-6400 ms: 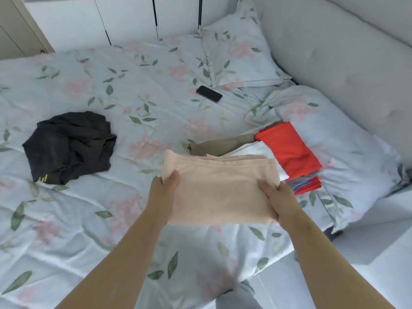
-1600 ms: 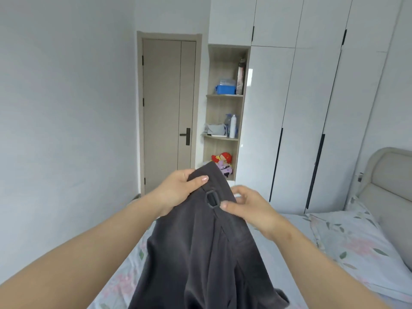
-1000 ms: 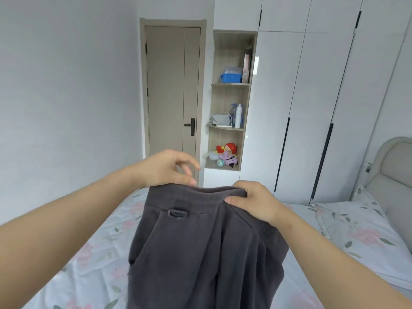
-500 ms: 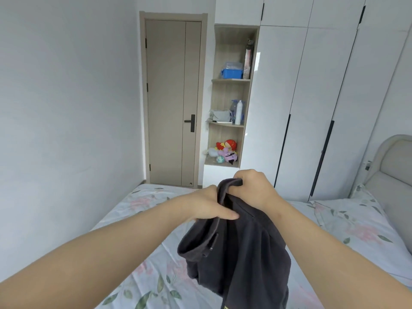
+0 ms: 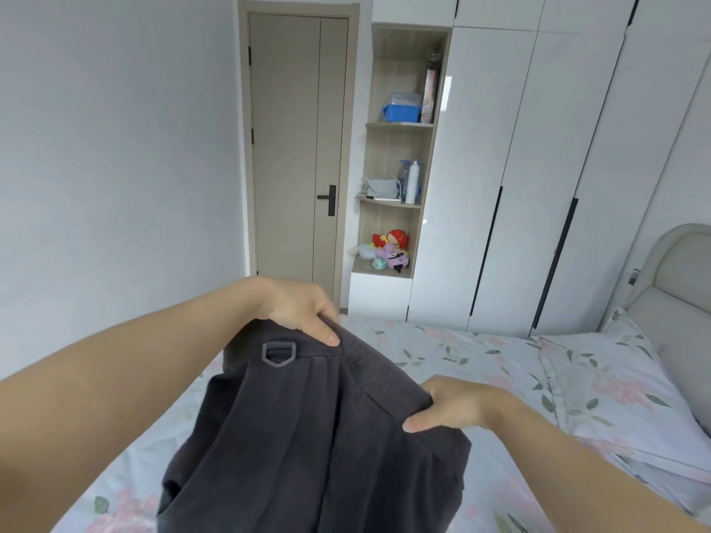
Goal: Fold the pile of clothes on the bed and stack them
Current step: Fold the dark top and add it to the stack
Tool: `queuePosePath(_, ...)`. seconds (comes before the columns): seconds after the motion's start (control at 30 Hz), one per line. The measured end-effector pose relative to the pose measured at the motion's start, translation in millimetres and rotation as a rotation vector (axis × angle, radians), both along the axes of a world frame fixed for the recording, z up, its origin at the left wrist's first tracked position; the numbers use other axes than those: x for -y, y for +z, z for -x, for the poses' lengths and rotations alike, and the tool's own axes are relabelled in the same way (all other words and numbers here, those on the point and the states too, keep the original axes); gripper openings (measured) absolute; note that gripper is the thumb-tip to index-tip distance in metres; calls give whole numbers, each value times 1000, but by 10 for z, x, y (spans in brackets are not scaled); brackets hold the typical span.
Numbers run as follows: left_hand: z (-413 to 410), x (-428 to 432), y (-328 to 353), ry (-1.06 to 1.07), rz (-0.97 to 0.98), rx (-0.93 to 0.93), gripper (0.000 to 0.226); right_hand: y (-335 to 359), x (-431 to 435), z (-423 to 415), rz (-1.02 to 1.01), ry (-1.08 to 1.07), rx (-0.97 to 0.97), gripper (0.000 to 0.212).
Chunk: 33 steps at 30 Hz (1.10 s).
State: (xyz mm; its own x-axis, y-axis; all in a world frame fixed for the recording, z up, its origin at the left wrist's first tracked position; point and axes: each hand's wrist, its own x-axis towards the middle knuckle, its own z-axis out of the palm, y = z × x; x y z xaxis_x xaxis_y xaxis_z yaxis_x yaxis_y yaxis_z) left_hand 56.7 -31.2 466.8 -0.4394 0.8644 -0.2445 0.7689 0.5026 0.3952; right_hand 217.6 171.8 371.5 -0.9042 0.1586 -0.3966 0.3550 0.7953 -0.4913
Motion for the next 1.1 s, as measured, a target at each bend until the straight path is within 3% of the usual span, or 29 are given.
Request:
queuePosePath(0.07,57,110,-39,-19,79,-149,8,-5,-2,30,31,-47,-114,18)
queuePosePath(0.13,111,224,-80,-2,102,-247,12,78,-23,75,-65,-79,-268,13)
queuePosePath(0.23,172,383,-117,54,99,-239,20,240,-35,162,-184,-78,-408,24)
queuePosePath(0.43,117,417,-314,271,44,-122,29,462,96,319,-283,-132,-222,46)
queuePosePath(0.57,-69,106,-474,439,-116,-62,31,464,247,354,98,-310,-155,20)
queuePosePath(0.67,-261,-130,-492,479,-225,-22,33,438,340,383,380,-445,-213,13)
queuePosePath(0.77,-391,-307,-505,491,-336,117,32,450,393,401,561,-557,-300,13)
queuePosePath(0.87,-517,-399,-538,493,-490,394,26,472,428,374,673,-635,-368,16)
queuePosePath(0.97,-583,-342,-592,457,-495,610,54,467,456,329,793,-698,-403,23)
queuePosePath(1.1,-598,-233,-630,297,-333,514,107,449,516,300,965,-747,-439,23)
